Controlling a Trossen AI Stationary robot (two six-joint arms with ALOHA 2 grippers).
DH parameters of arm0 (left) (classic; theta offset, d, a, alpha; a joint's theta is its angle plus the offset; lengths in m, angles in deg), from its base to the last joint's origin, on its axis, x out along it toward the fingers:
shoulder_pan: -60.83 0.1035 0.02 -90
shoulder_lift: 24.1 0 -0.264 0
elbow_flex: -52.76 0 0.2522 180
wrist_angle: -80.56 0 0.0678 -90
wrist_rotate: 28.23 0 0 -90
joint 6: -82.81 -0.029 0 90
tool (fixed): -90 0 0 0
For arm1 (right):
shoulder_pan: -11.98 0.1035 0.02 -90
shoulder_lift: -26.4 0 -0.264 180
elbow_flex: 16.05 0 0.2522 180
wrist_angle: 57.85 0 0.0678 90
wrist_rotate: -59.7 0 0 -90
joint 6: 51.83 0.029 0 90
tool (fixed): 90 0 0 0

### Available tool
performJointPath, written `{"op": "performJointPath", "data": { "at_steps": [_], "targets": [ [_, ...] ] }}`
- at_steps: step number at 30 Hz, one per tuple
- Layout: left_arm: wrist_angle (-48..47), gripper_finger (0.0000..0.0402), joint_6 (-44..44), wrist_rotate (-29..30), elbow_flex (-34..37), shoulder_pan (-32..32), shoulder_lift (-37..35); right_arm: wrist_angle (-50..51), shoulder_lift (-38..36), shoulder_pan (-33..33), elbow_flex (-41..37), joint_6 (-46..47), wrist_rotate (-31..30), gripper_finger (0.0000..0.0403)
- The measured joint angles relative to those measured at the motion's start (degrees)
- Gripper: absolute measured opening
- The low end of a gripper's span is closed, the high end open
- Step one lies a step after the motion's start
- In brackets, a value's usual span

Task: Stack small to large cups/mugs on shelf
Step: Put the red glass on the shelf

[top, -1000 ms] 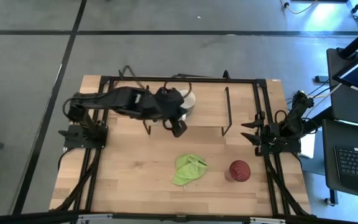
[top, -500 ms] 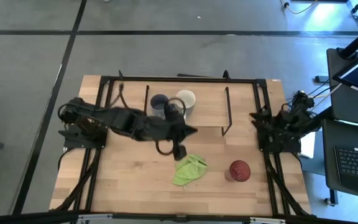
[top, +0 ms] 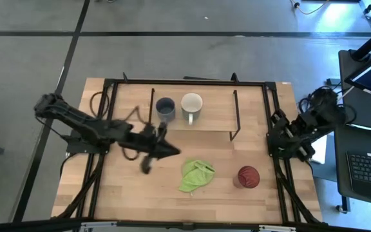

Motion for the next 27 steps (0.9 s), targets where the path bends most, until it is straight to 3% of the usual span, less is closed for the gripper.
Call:
{"op": "performJointPath", "data": {
  "at_steps": [5, 8, 10, 14, 17, 21, 27],
  "targets": [
    [15.3, 0.0001, 0.3, 0.2, 16.8, -2.7, -8.1, 3.3, 10.8, 0.0, 8.5, 1.8, -10.1, 0.0181],
    [15.0, 0.0004, 5.0, 0.7, 23.5, -4.2, -14.7, 3.3, 15.7, 0.0, 13.1, 0.5, -14.1, 0.0181],
    [16.2, 0.0008, 10.9, -0.5, 26.7, -5.9, -17.2, 3.0, 18.0, 0.0, 15.8, -0.2, -13.1, 0.0181],
    [27.0, 0.0014, 10.8, -0.7, 28.1, -9.5, -19.7, -3.9, 21.9, 0.0, 18.7, -1.1, -8.1, 0.0181],
    [31.7, 0.0014, 5.3, -5.5, 28.0, -10.6, -20.4, -11.1, 24.6, 0.0, 20.2, -3.4, -6.2, 0.0181],
    [32.5, 0.0008, 0.9, -12.4, 27.9, -10.8, -22.7, -18.4, 27.2, 0.0, 21.8, -3.4, -5.8, 0.0181],
    [29.2, 0.0001, 0.5, -13.5, 27.9, -10.1, -25.1, -24.9, 30.2, 0.0, 23.5, -7.9, -4.9, 0.0181]
  ]
}}
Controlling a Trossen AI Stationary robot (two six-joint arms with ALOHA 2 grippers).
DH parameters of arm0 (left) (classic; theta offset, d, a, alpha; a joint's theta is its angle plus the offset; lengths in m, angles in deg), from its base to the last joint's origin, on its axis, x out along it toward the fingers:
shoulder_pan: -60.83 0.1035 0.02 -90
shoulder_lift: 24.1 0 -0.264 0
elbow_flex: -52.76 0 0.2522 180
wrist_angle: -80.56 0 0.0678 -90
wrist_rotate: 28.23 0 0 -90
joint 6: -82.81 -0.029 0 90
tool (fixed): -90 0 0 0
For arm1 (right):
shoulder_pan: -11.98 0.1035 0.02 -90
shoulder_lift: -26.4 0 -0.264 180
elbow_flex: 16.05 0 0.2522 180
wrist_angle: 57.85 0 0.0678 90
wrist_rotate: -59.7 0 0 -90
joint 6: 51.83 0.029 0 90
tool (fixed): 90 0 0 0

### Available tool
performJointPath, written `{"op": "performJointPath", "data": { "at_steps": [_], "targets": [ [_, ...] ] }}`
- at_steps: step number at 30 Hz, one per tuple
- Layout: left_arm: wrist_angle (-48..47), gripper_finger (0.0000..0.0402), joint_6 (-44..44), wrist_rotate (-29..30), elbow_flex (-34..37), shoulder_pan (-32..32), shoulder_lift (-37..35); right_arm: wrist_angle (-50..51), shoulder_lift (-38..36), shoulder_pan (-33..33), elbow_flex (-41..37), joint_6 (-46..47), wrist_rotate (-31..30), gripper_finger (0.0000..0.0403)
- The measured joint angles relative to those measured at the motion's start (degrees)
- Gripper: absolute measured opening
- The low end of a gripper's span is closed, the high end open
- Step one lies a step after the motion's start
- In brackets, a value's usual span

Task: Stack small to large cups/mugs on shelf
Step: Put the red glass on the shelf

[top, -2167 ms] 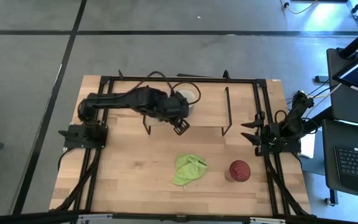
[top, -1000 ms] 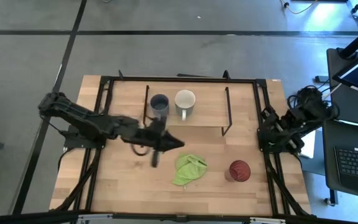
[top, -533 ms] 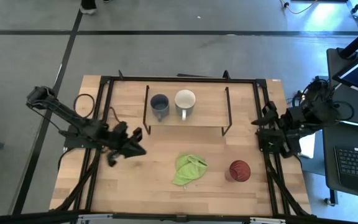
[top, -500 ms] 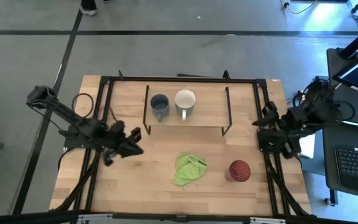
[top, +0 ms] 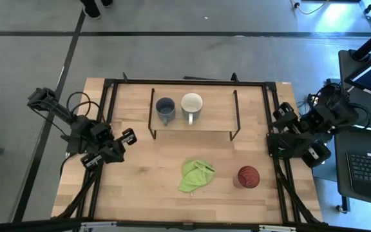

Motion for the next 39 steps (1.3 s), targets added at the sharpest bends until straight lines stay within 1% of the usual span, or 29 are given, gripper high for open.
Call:
{"op": "performJointPath", "data": {
  "at_steps": [2, 4, 5, 6, 7, 8, 9, 10, 11, 13, 15, 18, 20, 21, 22, 23, 27, 29, 31, 35, 37, 39],
  "targets": [
    [-0.6, 0.0002, 0.0, -1.3, 0.0, 0.1, -0.2, -0.4, 1.0, 0.0, 0.0, 0.0, 1.3, 0.0181],
    [-0.5, 0.0005, 0.7, -2.2, 0.0, 0.1, -0.3, 0.0, 1.8, 0.0, 0.0, 2.0, 0.8, 0.0181],
    [-0.6, 0.0007, 2.0, -2.0, 0.0, 0.0, -0.3, 1.1, 2.2, 0.0, 0.0, 3.4, -0.9, 0.0181],
    [-1.3, 0.0009, 3.6, -1.3, 0.0, 0.1, -0.3, 3.5, 2.5, 0.1, 0.2, 4.9, -4.3, 0.0181],
    [-2.4, 0.0011, 5.7, 0.1, 0.0, 0.1, -0.4, 9.0, 2.9, 0.3, 1.5, 6.9, -8.8, 0.0181],
    [-3.9, 0.0014, 7.4, 1.3, 0.0, 0.1, -0.7, 17.3, 3.3, 0.9, 3.5, 10.7, -13.8, 0.0181],
    [-5.4, 0.0017, 8.8, 2.0, 0.0, 0.1, -0.9, 27.3, 3.7, 1.6, 5.9, 15.6, -17.6, 0.0181],
    [-7.0, 0.0020, 9.8, 2.2, 0.0, 0.1, -1.1, 38.7, 4.5, 2.2, 9.2, 21.9, -19.8, 0.0181],
    [-8.5, 0.0023, 10.7, 2.4, 0.0, 0.1, -1.2, 49.0, 5.7, 2.4, 12.8, 28.3, -20.6, 0.0181],
    [-10.8, 0.0029, 11.7, 2.4, 0.0, 0.2, -1.7, 66.4, 9.0, 2.4, 20.8, 40.0, -19.3, 0.0181],
    [-11.5, 0.0033, 13.6, 2.3, 0.0, 0.2, -2.0, 81.7, 12.9, 2.4, 29.3, 51.0, -15.3, 0.0181],
    [-12.9, 0.0038, 15.7, -0.6, 0.0, 0.2, -2.8, 101.9, 20.5, 0.9, 40.7, 62.9, -5.6, 0.0181],
    [-13.3, 0.0040, 16.5, -2.8, 0.0, 0.2, -3.6, 114.7, 26.0, -1.2, 46.9, 68.4, 3.3, 0.0181],
    [-14.2, 0.0040, 16.7, -3.4, 0.0, 0.1, -4.0, 117.3, 28.5, -2.3, 48.5, 70.0, 8.0, 0.0181],
    [-15.3, 0.0040, 16.7, -3.5, 0.0, 0.1, -4.4, 115.4, 29.9, -3.4, 49.0, 68.4, 11.7, 0.0181],
    [-16.4, 0.0039, 16.7, -3.5, 0.0, 0.2, -4.8, 114.0, 30.8, -4.6, 49.0, 67.1, 13.5, 0.0181],
    [-21.9, 0.0035, 16.7, -3.5, 0.0, 0.3, -7.2, 116.1, 34.2, -7.3, 49.6, 67.5, 17.9, 0.0181],
    [-24.3, 0.0035, 16.6, -3.3, 0.0, 0.3, -8.1, 115.9, 34.8, -8.0, 46.7, 68.3, 20.3, 0.0181],
    [-26.8, 0.0037, 16.7, -2.5, 0.0, 0.3, -8.9, 115.7, 35.2, -9.3, 43.3, 70.4, 24.3, 0.0181],
    [-30.3, 0.0040, 16.7, -1.7, 0.0, 0.3, -10.1, 116.2, 34.8, -10.5, 34.1, 75.4, 32.6, 0.0181],
    [-31.4, 0.0039, 16.7, -1.7, 0.0, 0.3, -10.3, 115.9, 35.1, -10.8, 29.7, 78.0, 34.8, 0.0181],
    [-32.1, 0.0037, 16.7, -1.7, 0.0, 0.3, -10.4, 116.1, 34.8, -10.8, 26.8, 79.9, 35.5, 0.0181]
  ]
}}
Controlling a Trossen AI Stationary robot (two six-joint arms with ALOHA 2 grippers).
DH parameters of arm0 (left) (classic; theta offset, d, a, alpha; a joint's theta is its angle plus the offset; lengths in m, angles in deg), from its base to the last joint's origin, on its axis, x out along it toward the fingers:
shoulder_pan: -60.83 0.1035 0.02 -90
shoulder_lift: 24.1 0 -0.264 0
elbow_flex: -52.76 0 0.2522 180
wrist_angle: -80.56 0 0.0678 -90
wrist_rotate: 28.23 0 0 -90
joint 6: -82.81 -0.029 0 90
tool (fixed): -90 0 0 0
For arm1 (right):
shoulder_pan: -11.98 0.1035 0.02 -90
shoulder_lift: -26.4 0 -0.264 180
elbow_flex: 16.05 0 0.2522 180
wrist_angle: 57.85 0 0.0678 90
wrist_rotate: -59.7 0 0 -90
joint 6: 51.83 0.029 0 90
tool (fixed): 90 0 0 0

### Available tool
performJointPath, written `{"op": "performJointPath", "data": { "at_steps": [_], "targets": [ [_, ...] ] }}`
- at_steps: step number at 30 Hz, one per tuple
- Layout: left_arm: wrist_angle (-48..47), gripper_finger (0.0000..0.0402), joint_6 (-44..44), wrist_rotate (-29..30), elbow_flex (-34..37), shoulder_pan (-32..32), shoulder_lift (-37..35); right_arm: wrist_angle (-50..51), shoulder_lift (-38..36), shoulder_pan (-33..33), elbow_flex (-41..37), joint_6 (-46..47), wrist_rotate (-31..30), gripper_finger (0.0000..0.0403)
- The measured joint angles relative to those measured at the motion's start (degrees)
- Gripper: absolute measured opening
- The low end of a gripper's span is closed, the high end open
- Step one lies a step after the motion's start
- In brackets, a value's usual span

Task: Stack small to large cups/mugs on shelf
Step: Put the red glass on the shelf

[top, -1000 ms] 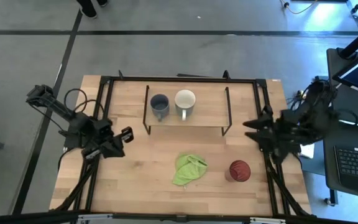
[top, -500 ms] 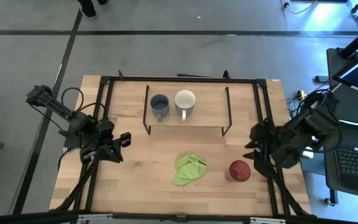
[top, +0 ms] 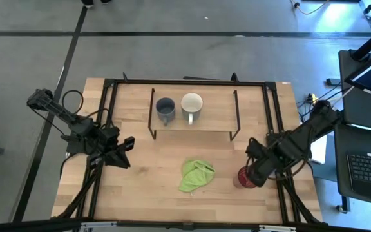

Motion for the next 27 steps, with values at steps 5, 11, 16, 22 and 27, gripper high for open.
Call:
{"op": "performJointPath", "data": {
  "at_steps": [5, 11, 16, 22, 27],
  "targets": [
    [0.0, 0.0036, 0.0, 0.0, 0.0, 0.0, 0.0, -0.3, 0.1, 0.3, -3.9, 5.0, 1.2, 0.0181],
    [-0.1, 0.0040, 0.0, 0.0, 0.0, 0.0, 0.0, -3.5, 0.0, 1.1, -4.9, 10.2, 0.3, 0.0182],
    [-0.1, 0.0035, 0.0, 0.0, 0.0, 0.0, 0.0, -5.8, 0.0, 1.4, -4.9, 11.9, -2.4, 0.0182],
    [0.0, 0.0040, 0.0, 0.0, 0.0, 0.0, 0.0, -4.7, 0.7, 1.4, -6.2, 13.5, -3.3, 0.0182],
    [0.0, 0.0039, 0.3, 0.0, 0.0, 0.0, 0.0, -7.7, 0.7, 2.0, -7.3, 14.3, -2.5, 0.0182]
  ]
}}
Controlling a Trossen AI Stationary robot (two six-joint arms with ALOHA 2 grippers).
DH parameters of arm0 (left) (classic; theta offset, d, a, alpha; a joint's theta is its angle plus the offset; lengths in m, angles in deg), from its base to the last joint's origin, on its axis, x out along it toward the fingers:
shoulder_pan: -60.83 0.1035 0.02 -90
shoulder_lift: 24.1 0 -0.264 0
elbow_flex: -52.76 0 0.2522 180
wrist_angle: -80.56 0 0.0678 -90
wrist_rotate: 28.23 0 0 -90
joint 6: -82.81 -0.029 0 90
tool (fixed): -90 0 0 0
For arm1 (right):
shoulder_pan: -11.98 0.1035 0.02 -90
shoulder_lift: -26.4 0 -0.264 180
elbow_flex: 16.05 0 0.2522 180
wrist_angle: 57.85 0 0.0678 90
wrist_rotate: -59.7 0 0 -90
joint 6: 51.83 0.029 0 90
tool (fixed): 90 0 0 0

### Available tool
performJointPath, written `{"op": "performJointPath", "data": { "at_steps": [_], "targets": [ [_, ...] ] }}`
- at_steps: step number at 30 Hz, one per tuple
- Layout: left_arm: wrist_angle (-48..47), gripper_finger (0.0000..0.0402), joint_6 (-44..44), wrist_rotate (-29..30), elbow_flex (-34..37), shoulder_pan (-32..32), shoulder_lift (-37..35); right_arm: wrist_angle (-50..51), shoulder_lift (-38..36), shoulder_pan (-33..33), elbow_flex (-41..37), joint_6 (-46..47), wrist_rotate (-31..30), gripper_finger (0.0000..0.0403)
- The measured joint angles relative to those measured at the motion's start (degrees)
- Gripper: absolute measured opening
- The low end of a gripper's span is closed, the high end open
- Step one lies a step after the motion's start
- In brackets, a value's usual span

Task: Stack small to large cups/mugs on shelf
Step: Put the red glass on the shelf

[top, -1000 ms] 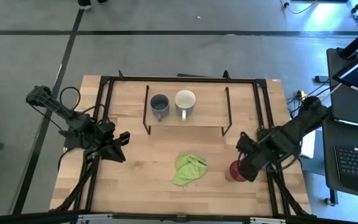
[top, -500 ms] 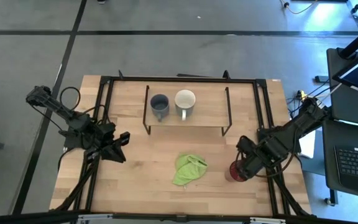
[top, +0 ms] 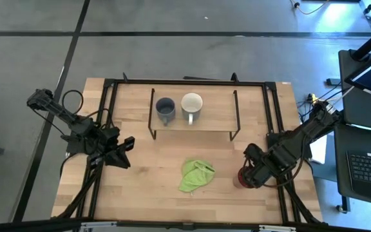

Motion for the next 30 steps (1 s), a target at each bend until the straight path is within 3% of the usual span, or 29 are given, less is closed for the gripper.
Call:
{"op": "performJointPath", "data": {
  "at_steps": [19, 24, 30],
  "targets": [
    [0.0, 0.0035, 0.2, 0.0, 0.0, 0.0, 0.0, -6.2, 0.0, 0.4, -7.0, 2.0, 1.6, 0.0176],
    [0.0, 0.0039, 0.2, 0.0, 0.0, 0.0, 0.0, -2.9, 0.0, 0.4, -7.0, 2.0, 2.1, 0.0130],
    [0.0, 0.0041, 0.2, 0.0, 0.0, 0.0, 0.0, -0.5, 0.0, 0.4, -6.8, 1.5, 4.6, 0.0029]
  ]
}}
